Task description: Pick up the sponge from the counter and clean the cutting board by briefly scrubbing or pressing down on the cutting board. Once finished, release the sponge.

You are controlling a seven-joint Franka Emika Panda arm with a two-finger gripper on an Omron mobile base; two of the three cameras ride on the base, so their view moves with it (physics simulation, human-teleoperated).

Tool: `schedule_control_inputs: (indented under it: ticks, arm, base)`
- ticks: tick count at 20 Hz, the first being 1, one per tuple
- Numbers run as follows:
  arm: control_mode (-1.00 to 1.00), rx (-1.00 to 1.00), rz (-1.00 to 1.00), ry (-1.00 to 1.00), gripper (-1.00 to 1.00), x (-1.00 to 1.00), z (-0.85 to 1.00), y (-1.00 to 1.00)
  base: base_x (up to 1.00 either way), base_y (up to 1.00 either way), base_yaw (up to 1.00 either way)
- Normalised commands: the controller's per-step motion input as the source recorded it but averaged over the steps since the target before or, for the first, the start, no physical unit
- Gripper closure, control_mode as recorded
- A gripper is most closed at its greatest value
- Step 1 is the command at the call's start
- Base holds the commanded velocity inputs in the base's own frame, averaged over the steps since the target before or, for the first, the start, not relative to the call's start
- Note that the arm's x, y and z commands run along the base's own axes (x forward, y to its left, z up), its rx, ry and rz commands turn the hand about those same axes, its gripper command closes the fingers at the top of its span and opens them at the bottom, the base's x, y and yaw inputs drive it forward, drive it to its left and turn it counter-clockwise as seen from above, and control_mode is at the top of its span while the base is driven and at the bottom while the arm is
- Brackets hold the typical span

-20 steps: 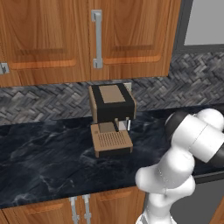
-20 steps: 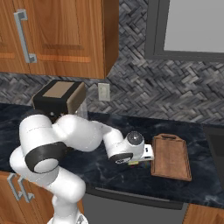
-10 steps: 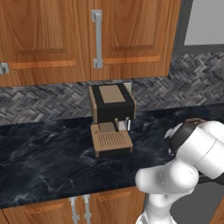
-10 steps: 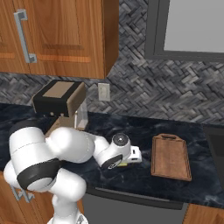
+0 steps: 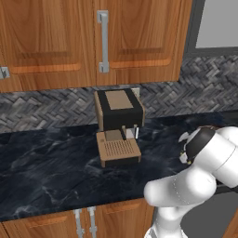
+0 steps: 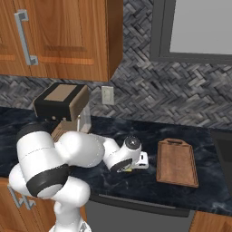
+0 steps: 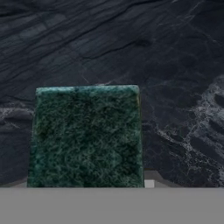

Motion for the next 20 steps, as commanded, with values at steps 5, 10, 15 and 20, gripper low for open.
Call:
schedule_control_inputs:
  ticks: [5, 10, 15, 20]
  arm:
    - [-1.0, 0.0, 0.0, 0.0, -1.0, 0.0, 0.0, 0.0]
    - [-1.0, 0.0, 0.0, 0.0, -1.0, 0.0, 0.05, 0.0]
    - [-1.0, 0.0, 0.0, 0.0, -1.0, 0.0, 0.39, 0.0]
    - [-1.0, 0.0, -0.02, 0.0, -1.0, -0.16, 0.83, 0.04]
  base:
    - [0.0, 0.0, 0.0]
    - [0.0, 0.0, 0.0]
    - [0.0, 0.0, 0.0]
    - [0.0, 0.0, 0.0]
